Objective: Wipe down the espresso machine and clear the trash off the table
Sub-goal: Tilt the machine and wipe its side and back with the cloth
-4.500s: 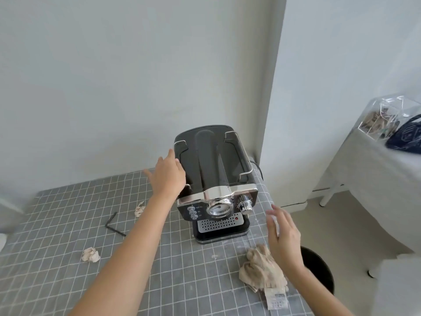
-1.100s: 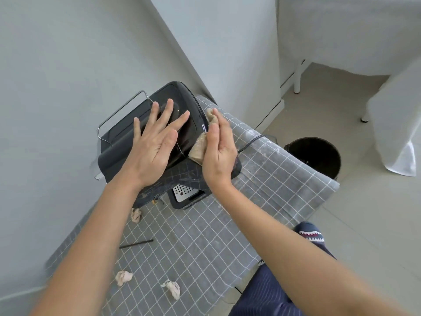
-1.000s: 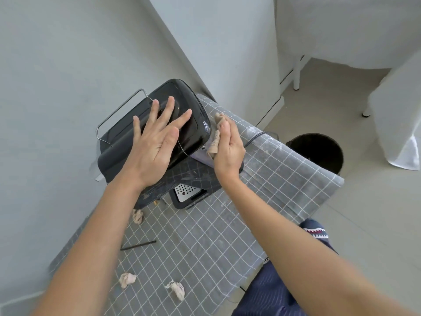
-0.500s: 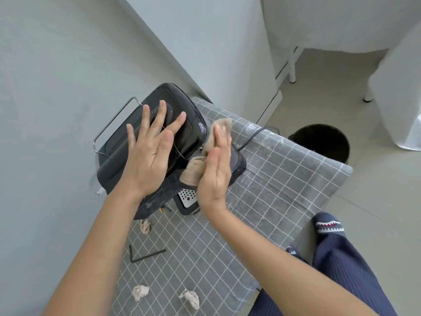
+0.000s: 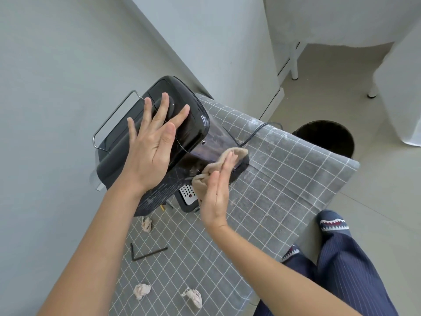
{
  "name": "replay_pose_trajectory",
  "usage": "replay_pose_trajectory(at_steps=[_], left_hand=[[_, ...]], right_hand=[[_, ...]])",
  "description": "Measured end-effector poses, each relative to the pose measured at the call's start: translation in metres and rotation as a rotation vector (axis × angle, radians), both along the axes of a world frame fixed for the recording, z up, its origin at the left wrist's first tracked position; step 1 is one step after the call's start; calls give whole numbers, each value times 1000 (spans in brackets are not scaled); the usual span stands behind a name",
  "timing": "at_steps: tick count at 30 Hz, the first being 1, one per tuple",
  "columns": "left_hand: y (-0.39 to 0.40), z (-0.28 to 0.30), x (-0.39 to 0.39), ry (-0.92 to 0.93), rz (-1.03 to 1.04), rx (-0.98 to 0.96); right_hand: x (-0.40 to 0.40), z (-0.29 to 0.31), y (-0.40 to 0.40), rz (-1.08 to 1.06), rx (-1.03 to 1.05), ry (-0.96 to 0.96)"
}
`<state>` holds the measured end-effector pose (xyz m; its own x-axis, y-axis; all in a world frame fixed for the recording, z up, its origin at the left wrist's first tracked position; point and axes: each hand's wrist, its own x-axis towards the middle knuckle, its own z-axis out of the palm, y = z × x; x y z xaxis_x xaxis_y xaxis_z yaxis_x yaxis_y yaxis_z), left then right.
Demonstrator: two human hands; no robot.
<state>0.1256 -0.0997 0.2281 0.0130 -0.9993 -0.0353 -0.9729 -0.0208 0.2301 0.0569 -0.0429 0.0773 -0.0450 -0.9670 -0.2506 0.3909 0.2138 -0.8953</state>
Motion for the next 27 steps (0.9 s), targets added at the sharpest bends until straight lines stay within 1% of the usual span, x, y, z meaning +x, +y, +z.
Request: replay_pose_trajectory(at_steps=[1,3,5,7,9,12,13,14,15,18,20,22,24,25,27], left_hand=[[0,0,0,2,-4,4],[-1,1,0,3,-13,12],[-1,1,0,8,-17,12],[-2,0,0,13,-15,4],[-1,0,0,19,-13,2],[-1,0,-1,19,-11,0],[-1,0,-1,19,-11,0],[-1,0,-1,20,-10,-1],[-1,-1,-1,23,-10,-3],[-1,-1,0,22,-15,3],[-2,0,0,30,-18,14],[-2,0,0,36,-17,20],[-2,-1,0,36,-13,16],[-2,-1,-1,37,-9,15],[-2,-1,-1,41,-4,15]], right_hand=[[1,15,-4,-33,-103,12],[-3,28,-30,-100,-210,51],[-16,22,-61,-150,-250,89],[-22,2,-78,-153,-261,126],[-17,-21,-76,-151,-169,115],[1,-47,-50,-173,126,83],[7,-48,-39,-165,197,50],[13,-43,-27,-149,222,16],[19,-33,-16,-142,172,17],[36,10,6,-148,-158,137],[36,25,-6,-186,-249,142],[27,23,-25,-248,-270,184],[18,6,-43,-298,-293,239],[16,-5,-50,-314,-255,234],[17,-25,-57,-343,-72,211]])
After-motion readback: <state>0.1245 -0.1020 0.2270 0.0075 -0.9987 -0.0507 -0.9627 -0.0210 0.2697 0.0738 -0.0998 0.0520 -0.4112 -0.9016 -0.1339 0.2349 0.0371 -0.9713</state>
